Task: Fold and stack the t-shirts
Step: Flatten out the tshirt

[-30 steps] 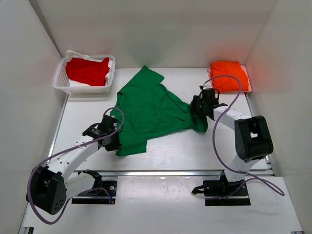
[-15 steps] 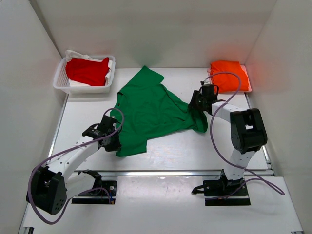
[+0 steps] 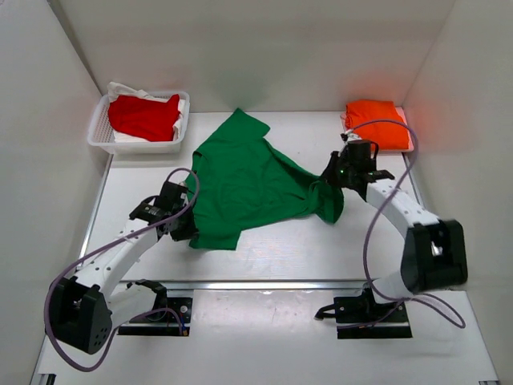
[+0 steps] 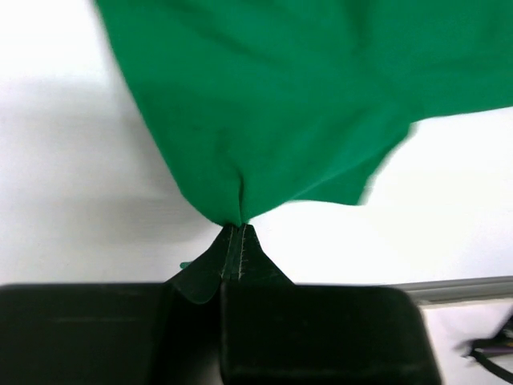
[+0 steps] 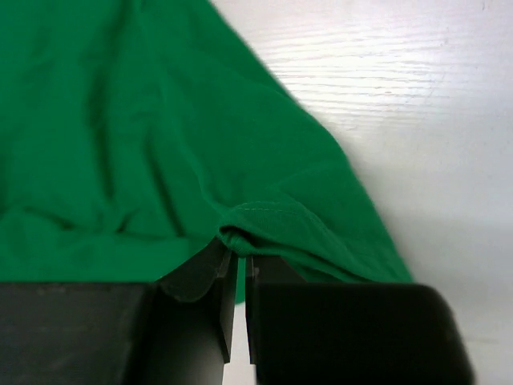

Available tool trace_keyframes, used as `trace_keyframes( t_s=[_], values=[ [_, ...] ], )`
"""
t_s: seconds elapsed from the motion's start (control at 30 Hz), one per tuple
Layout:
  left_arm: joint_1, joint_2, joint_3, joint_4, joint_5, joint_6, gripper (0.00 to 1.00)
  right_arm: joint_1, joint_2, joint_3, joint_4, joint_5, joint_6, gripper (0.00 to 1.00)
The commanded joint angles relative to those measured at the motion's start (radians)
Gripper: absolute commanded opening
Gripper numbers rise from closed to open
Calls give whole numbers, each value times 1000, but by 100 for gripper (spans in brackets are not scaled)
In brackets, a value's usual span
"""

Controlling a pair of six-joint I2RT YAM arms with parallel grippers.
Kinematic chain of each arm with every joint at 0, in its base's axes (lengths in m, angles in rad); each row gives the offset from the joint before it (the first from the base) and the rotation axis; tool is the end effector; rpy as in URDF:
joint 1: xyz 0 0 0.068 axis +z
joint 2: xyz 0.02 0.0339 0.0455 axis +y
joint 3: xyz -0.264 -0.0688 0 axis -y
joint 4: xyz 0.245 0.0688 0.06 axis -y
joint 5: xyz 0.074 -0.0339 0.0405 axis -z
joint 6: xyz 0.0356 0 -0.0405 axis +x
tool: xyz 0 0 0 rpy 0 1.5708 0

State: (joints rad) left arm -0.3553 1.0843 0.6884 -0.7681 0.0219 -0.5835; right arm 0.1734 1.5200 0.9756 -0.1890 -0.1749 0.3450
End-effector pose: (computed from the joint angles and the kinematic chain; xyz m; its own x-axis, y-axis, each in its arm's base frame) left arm 0.1770 -0.0665 0.2071 -0.9147 -0.2481 -0.3191 -0.1774 0.9557 -0.2348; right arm 0.3223 0.0627 0.2286 -0.7210 0.2118 -0.6597 -0.0567 0.9309 0.3609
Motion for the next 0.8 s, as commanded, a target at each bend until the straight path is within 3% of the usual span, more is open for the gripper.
trace_keyframes(
  t_s=[0.0,0.13,0.23,0.37,0.57,0.77],
  values=[
    [13,-26,92,-3,38,14,0,-9,-176,-37,-96,-64,-23,0],
    [9,-53,125,-14,52,2,0,-52,-316,-109,-118,-127,12,0],
    [4,-83,119,-26,64,-7,0,-92,-313,-98,-162,-140,16,0],
    [12,-118,83,-33,66,-16,0,-135,-221,-49,-225,-165,20,0],
    [15,-124,45,-25,73,-22,0,-201,-8,30,-167,-155,6,0],
    [18,-115,28,-5,78,-19,0,-181,83,66,-139,-147,3,14]
  ],
)
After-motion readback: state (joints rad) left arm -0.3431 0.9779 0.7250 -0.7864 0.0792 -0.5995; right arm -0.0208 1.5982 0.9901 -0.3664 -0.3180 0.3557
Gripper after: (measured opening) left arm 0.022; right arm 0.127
